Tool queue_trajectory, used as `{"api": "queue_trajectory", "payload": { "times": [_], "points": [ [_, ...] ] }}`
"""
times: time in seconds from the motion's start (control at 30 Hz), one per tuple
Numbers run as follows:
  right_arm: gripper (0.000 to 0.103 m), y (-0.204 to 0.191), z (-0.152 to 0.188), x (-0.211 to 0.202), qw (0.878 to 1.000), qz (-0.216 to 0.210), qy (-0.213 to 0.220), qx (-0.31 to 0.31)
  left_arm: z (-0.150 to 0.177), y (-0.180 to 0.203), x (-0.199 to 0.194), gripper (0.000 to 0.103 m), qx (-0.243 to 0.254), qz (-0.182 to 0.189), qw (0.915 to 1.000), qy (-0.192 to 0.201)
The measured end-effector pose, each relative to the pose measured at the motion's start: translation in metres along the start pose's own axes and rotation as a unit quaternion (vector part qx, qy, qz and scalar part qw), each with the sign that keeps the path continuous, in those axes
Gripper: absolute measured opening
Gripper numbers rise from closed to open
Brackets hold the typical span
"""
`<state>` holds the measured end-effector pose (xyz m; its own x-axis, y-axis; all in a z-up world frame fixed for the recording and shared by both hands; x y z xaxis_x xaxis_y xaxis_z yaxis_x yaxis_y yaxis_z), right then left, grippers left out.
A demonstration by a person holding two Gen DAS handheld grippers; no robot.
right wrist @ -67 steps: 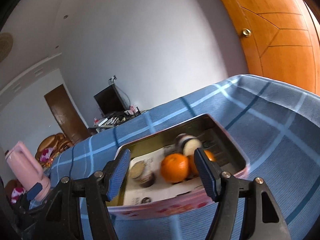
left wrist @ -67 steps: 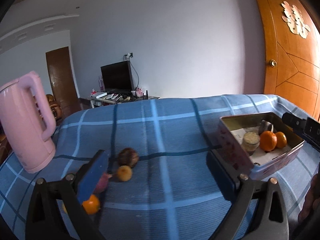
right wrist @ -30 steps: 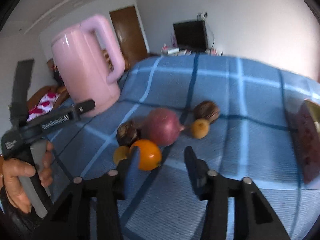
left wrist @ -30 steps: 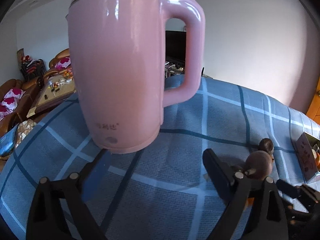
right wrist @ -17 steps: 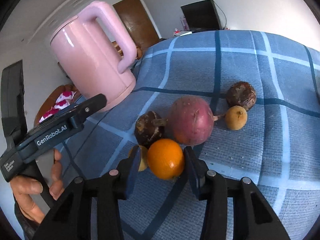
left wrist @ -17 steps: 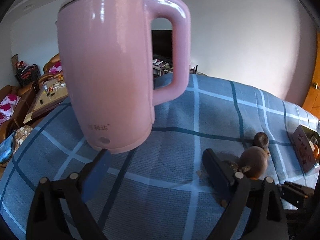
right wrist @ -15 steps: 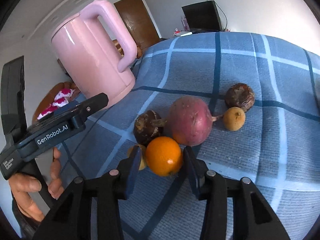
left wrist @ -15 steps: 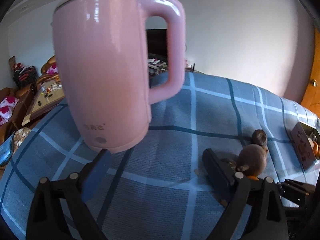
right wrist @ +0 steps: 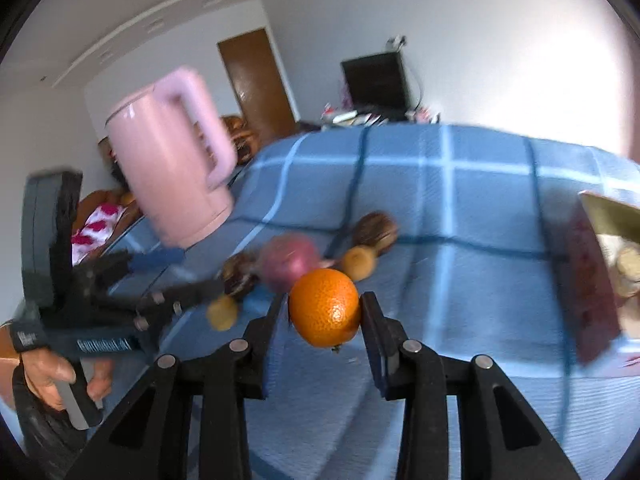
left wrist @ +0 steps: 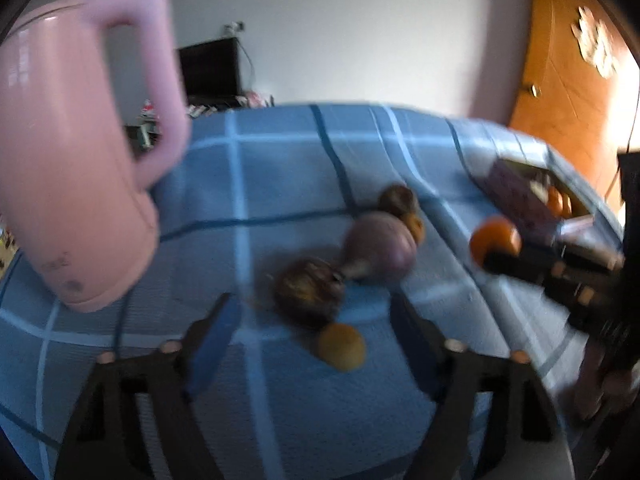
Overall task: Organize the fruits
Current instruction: 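Grasp the small yellow fruit with the left gripper while the right gripper lifts the orange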
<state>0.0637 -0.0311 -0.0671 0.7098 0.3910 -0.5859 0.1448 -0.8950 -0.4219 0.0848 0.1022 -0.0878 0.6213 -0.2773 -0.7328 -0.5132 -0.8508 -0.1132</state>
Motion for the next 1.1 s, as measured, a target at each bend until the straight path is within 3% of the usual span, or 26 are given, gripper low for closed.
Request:
{"api": "queue_trajectory", "payload": {
  "times": [0.03,0.17,0.27,0.33,0.57,0.77,0.83,1.0,1.1],
  "points": [
    [0.038,0.004,-0.001,-0.004,1.0,0.0,0.004,0.004,0.002,0.003,0.005,0.063,0.005,0.0,0.9999,-0.011],
    [0.038,0.009,-0.004,-0.004,1.0,-0.002,0.007,0.017,0.012,0.008,0.021,0.057,0.013,-0.007,0.9988,-0.047],
    [0.038,0.011,-0.004,-0.001,1.0,-0.002,0.003,0.016,0.012,0.011,0.02,0.048,0.015,0.005,0.9991,-0.041],
    [0.038,0.012,-0.005,-0.001,1.0,0.0,0.002,0.015,0.013,0.012,0.018,0.029,0.016,0.009,0.9991,-0.037],
    [0.038,0.012,-0.01,-0.011,1.0,0.014,0.027,-0.001,0.015,0.012,0.01,0.029,0.024,0.02,0.9991,-0.028],
    [0.038,0.013,-0.027,-0.029,0.997,0.014,0.077,-0.021,0.001,0.015,-0.022,0.029,0.008,0.049,0.9972,0.055],
    [0.038,0.016,-0.032,-0.036,0.996,0.004,0.087,-0.018,-0.004,0.02,-0.031,0.029,0.012,0.038,0.9956,0.085],
    [0.038,0.025,-0.036,-0.051,0.995,-0.021,0.098,-0.024,-0.02,0.038,-0.032,0.029,0.009,0.009,0.9941,0.108],
    [0.038,0.038,-0.039,-0.056,0.995,-0.012,0.102,-0.017,-0.034,0.05,-0.037,0.029,-0.001,0.006,0.9913,0.132]
  ]
}}
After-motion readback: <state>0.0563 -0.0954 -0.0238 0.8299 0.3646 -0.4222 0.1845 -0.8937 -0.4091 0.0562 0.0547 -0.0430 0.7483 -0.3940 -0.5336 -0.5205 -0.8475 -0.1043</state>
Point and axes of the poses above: each gripper's, at about its wrist camera, not at the fingertips, and x roughly the way its jaws point, y to its right, z to its underside, the point moved 9 cm from there along x, roughly the way its jaws point, and after that the axes turned 13 degrees about x, right-handed, at the moved point
